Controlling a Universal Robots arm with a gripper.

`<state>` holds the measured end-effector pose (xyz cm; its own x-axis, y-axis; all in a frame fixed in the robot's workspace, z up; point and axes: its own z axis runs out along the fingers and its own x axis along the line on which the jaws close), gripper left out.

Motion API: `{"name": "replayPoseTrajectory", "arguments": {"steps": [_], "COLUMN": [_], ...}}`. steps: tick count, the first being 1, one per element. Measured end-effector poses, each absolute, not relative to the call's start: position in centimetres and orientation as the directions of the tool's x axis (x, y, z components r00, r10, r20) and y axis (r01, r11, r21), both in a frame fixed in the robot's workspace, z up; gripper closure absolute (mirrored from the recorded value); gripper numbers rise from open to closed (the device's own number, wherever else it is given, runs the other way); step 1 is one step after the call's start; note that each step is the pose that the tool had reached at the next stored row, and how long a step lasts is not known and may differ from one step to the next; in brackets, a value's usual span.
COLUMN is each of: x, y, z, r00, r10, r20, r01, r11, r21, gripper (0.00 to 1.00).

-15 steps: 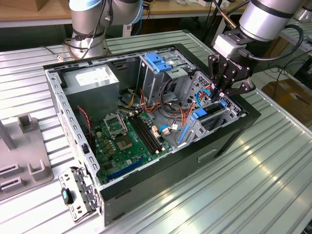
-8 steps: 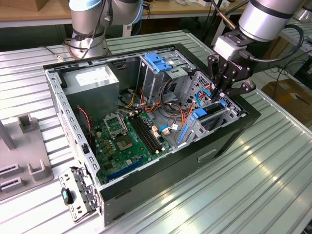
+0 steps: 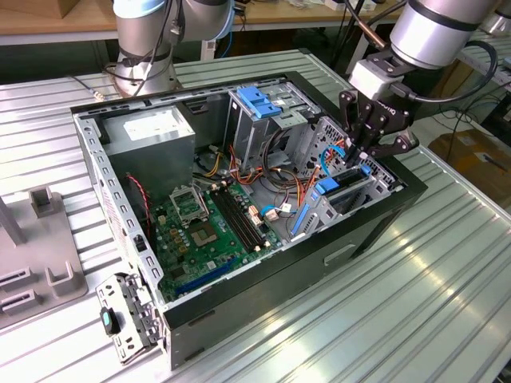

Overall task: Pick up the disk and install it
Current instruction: 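Insert the first disk wire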

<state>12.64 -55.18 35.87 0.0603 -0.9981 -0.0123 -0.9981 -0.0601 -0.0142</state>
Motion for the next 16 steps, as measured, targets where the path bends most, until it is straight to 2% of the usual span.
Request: {"name": "replayPoseTrajectory", "arguments": {"steps": [16], "x": [11.87], "y": [-55.18], "z": [35.82], "r00": [0.061], "r10": [-0.998], "r20": [-0.012], "r01": [-0.998], "r11": [-0.061], "r21": [-0.015], "gripper": [0.84]}}
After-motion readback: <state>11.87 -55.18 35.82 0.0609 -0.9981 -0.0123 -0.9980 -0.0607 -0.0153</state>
